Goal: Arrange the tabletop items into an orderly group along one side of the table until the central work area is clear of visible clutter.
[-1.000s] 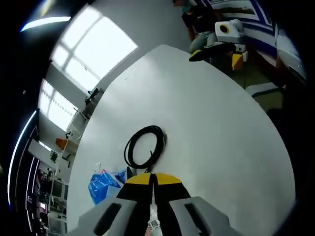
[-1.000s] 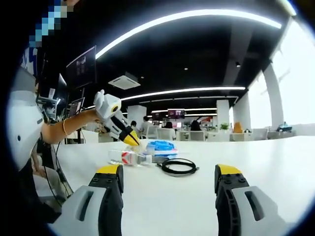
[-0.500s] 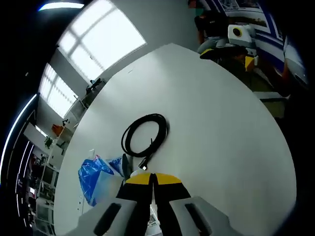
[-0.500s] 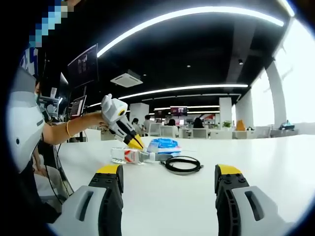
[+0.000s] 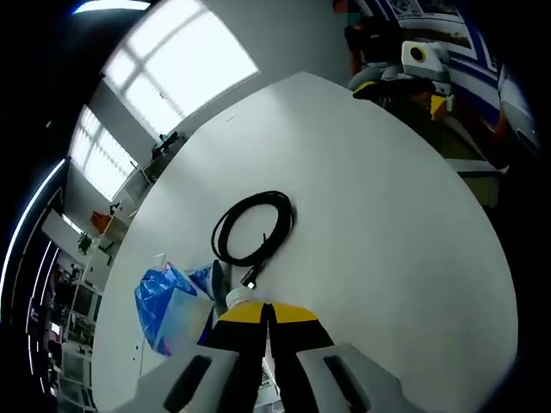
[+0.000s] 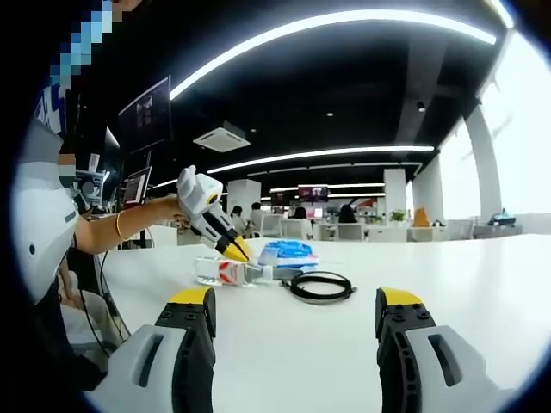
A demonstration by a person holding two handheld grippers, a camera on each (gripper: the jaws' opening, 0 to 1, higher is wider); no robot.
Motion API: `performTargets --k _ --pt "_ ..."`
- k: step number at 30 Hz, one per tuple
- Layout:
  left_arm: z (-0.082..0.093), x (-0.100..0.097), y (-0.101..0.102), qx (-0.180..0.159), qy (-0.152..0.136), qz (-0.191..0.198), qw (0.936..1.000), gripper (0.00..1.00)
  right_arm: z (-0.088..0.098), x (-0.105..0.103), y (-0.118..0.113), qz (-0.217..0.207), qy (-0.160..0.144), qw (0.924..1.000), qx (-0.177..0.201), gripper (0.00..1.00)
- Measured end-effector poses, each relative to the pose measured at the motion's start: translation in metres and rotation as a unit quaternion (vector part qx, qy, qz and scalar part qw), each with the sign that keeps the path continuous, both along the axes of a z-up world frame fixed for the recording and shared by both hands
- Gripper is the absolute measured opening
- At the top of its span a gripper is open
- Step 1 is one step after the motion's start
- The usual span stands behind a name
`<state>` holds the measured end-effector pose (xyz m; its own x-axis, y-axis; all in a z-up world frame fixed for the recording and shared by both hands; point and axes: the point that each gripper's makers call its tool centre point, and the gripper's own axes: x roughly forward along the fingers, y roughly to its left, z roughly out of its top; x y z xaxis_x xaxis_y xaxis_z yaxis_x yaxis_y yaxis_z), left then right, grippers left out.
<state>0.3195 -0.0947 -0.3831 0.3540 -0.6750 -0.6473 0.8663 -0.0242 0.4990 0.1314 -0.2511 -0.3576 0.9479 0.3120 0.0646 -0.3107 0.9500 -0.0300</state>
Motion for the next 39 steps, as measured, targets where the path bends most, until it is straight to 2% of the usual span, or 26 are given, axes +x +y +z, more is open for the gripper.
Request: performTargets --k 9,13,27,30,35,39 --pt "-0.002 0.003 -0.003 0.008 0.023 0.019 0.9995 0.09 -0.001 -0.001 0.0 0.003 0.001 1.0 -0.002 0.73" --pt "-0.005 0.008 -0.006 0.028 0.04 0.037 0.9981 0.14 -0.001 -0.001 -0.001 0.004 0.0 1.0 -0.001 0.73" --pt "-0.02 0.022 -0.014 0.08 0.065 0.052 0.9933 0.16 -0.003 -0.005 -0.007 0.002 0.0 1.0 0.006 0.73" --pt "-0.026 0.028 -0.012 0.095 0.084 0.066 0.9897 0.16 -0.004 -0.005 -0.008 0.002 -0.001 1.0 0.006 0.73" --pt "-0.023 0.036 -0.014 0.095 0.089 0.079 0.9884 0.18 -0.004 -0.005 -0.008 0.002 -0.001 0.9999 0.012 0.73" --pt "-0.027 0.037 -0.017 0.109 0.1 0.077 0.9859 0.19 0.0 -0.005 -0.002 0.015 -0.009 0.9997 0.019 0.73"
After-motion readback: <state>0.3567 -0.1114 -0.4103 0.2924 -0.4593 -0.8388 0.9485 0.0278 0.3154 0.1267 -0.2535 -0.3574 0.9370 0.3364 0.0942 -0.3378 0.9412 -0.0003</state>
